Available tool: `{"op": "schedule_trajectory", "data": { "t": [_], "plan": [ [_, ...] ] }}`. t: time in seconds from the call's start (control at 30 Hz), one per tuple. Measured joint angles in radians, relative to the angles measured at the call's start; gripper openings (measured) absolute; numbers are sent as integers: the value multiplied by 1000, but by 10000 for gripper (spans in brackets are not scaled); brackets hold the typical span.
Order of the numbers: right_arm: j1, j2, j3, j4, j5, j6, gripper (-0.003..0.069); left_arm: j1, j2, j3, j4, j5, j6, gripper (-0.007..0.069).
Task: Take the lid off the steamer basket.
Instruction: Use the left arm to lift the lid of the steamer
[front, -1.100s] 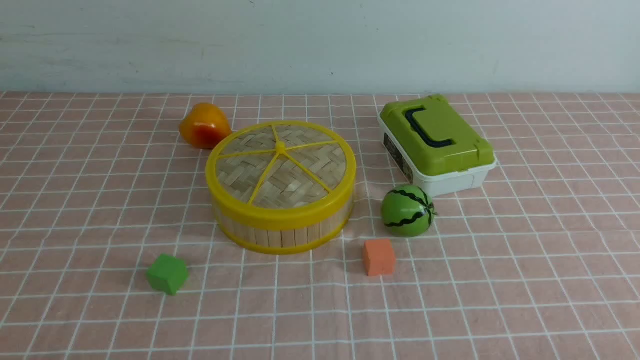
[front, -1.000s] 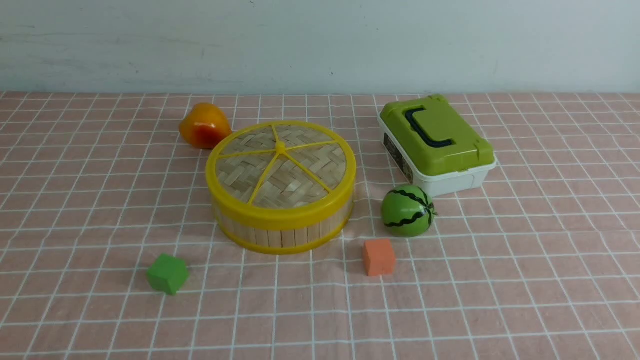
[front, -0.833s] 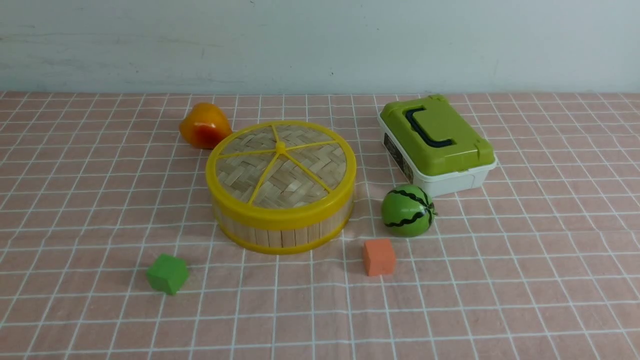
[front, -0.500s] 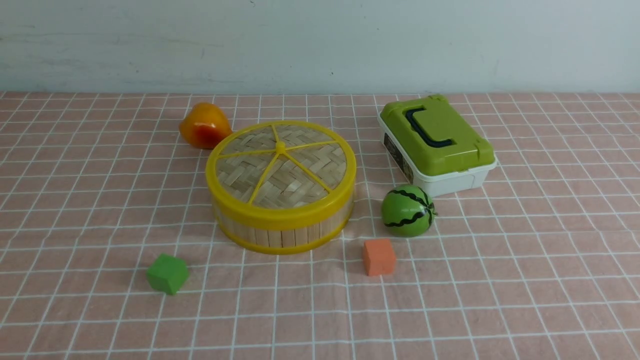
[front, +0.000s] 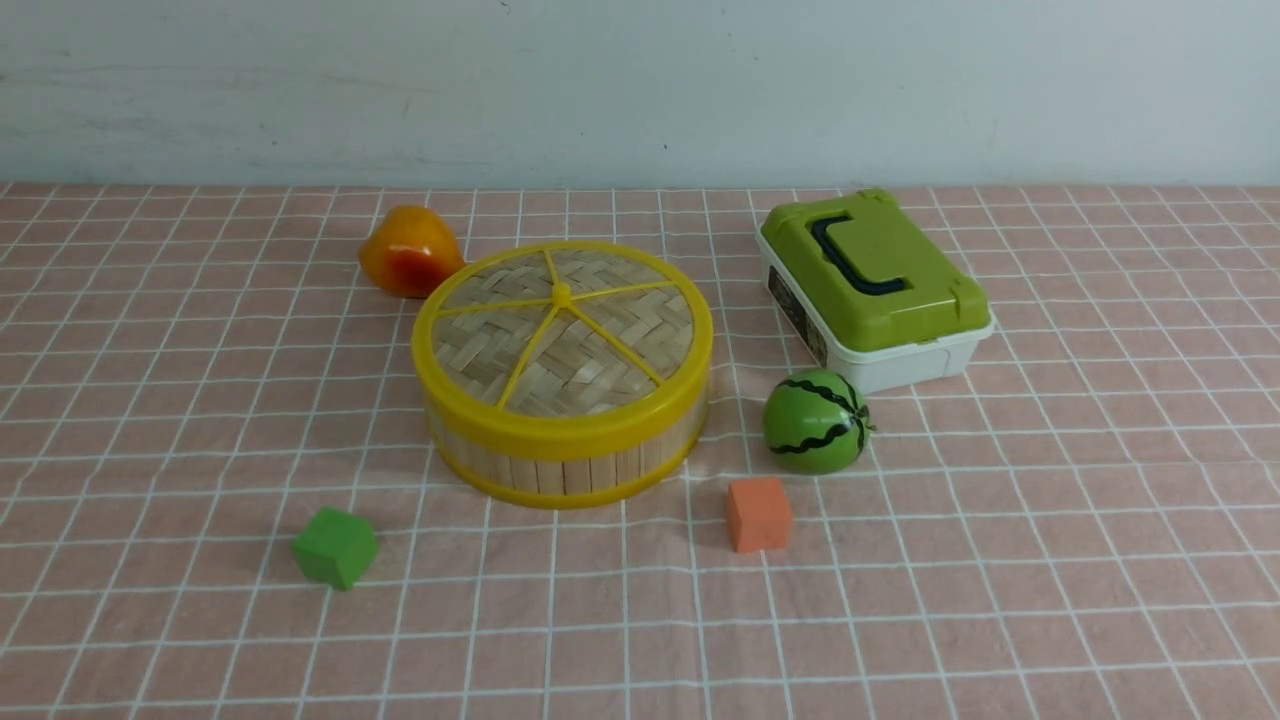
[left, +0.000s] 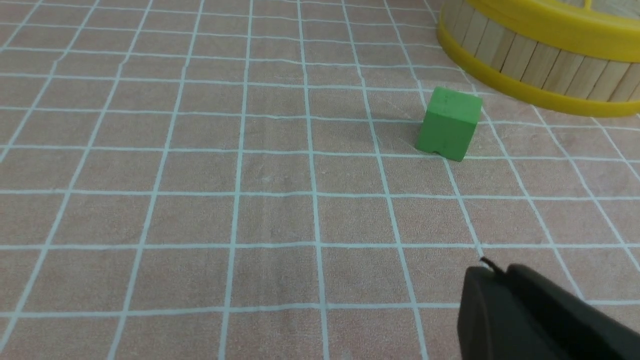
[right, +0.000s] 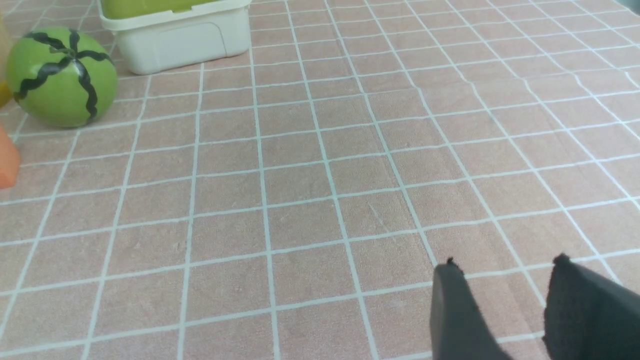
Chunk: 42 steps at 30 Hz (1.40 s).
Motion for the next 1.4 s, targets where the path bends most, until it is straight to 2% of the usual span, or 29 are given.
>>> {"op": "schedule_trajectory", "data": {
  "t": [0.23, 0.4, 0.53, 0.63, 0.7, 0.8, 0.83, 0.93, 0.97, 1.0, 1.07, 1.13, 1.17, 1.23, 1.37, 1.4],
  "plan": [
    [0, 0, 0, 0, 0, 0, 241, 0, 0, 0, -34, -10, 0, 37],
    [0, 0, 0, 0, 0, 0, 241, 0, 0, 0, -135, -76, 0, 40],
    [0, 0, 0, 0, 0, 0, 241, 0, 0, 1, -203, -245, 0, 46],
    [0, 0, 0, 0, 0, 0, 241, 0, 0, 1, -216, -457, 0, 51],
    [0, 0, 0, 0, 0, 0, 241, 0, 0, 1, -218, -524, 0, 51],
    [0, 0, 0, 0, 0, 0, 241, 0, 0, 1, -224, -735, -14, 57],
    [0, 0, 0, 0, 0, 0, 241, 0, 0, 1, -224, -746, -14, 57],
    [0, 0, 0, 0, 0, 0, 241, 0, 0, 0, -227, -939, -162, 57],
    [0, 0, 0, 0, 0, 0, 241, 0, 0, -1, -226, -945, -173, 57],
    [0, 0, 0, 0, 0, 0, 241, 0, 1, -27, -204, -945, -244, 57],
    [0, 0, 0, 0, 0, 0, 241, 0, 25, -111, -126, -861, -314, 53],
    [0, 0, 0, 0, 0, 0, 241, 0, 90, -254, -15, -690, -370, 33],
    [0, 0, 0, 0, 0, 0, 241, 0, 159, -366, 49, -553, -400, 14],
    [0, 0, 0, 0, 0, 0, 241, 0, 284, -516, 114, -370, -426, -13],
    [0, 0, 0, 0, 0, 0, 241, 0, 525, -725, 166, -125, -436, -13],
    [0, 0, 0, 0, 0, 0, 241, 0, 552, -734, 167, -113, -436, -13]
  ]
}}
